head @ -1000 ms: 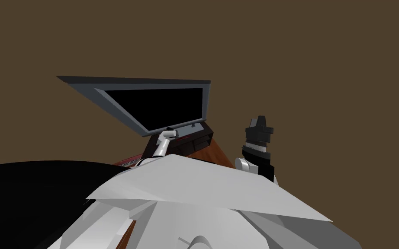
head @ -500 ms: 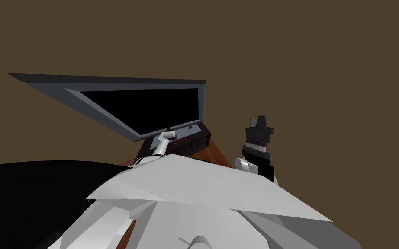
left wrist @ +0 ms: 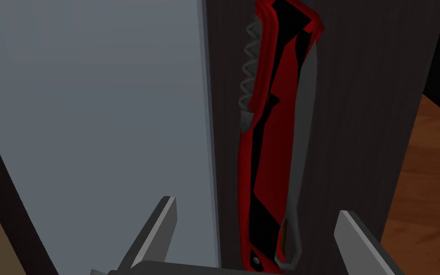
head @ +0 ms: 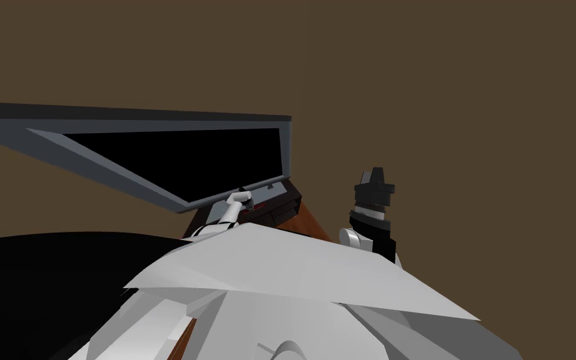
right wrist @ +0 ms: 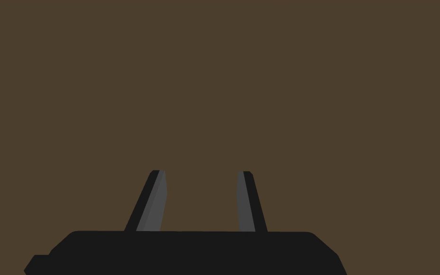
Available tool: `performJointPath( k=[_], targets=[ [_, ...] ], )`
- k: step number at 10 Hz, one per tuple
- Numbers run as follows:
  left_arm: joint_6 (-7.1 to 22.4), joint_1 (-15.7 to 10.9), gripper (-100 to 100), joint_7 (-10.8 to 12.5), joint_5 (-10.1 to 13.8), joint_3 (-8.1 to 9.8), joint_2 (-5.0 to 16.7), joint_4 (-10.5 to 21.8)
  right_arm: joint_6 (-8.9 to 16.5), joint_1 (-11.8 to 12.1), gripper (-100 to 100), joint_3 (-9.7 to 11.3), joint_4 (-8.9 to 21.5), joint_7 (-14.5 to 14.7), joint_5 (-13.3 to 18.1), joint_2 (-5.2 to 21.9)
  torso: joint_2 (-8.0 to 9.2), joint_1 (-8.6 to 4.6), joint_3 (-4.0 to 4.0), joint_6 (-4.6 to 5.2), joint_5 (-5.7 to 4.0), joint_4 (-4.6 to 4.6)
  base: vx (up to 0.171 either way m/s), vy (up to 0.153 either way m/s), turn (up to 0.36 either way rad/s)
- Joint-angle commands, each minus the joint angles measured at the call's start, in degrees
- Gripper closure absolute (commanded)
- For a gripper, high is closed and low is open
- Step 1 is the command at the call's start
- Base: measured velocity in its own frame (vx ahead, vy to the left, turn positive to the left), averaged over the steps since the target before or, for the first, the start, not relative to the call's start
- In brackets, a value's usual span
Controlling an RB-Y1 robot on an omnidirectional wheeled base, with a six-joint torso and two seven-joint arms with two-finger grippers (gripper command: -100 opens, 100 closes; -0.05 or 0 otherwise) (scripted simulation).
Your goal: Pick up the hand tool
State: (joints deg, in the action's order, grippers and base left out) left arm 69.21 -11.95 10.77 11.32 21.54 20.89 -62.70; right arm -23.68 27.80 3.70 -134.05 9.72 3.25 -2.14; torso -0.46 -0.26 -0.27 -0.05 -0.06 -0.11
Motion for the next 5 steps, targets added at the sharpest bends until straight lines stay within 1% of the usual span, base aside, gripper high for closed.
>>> performJointPath(
  k=[1, 3, 5],
  targets=[
    [1.92, -0.08, -100, 0.48, -0.18, 0.06, 0.01, 0.82, 0.00, 0.00, 0, 0.00, 0.00, 0.00, 0.00, 0.00, 0.00, 0.00, 0.00, 0.00, 0.00, 0.00, 0.118, -0.051, -0.025],
    [4.79, -0.28, -100, 0.97, 0.04, 0.58, 0.80, 4.21, 0.00, 0.00, 0, 0.00, 0.00, 0.00, 0.00, 0.00, 0.11, 0.10, 0.06, -0.01, 0.02, 0.02, 0.106, -0.025, -0.059],
    [6.43, -0.20, -100, 1.26, 0.18, 0.84, 1.17, 6.37, 0.00, 0.00, 0, -0.01, 0.00, 0.00, 0.00, 0.00, 0.06, 0.17, 0.03, -0.02, 0.03, 0.01, 0.119, -0.012, -0.054]
  ],
)
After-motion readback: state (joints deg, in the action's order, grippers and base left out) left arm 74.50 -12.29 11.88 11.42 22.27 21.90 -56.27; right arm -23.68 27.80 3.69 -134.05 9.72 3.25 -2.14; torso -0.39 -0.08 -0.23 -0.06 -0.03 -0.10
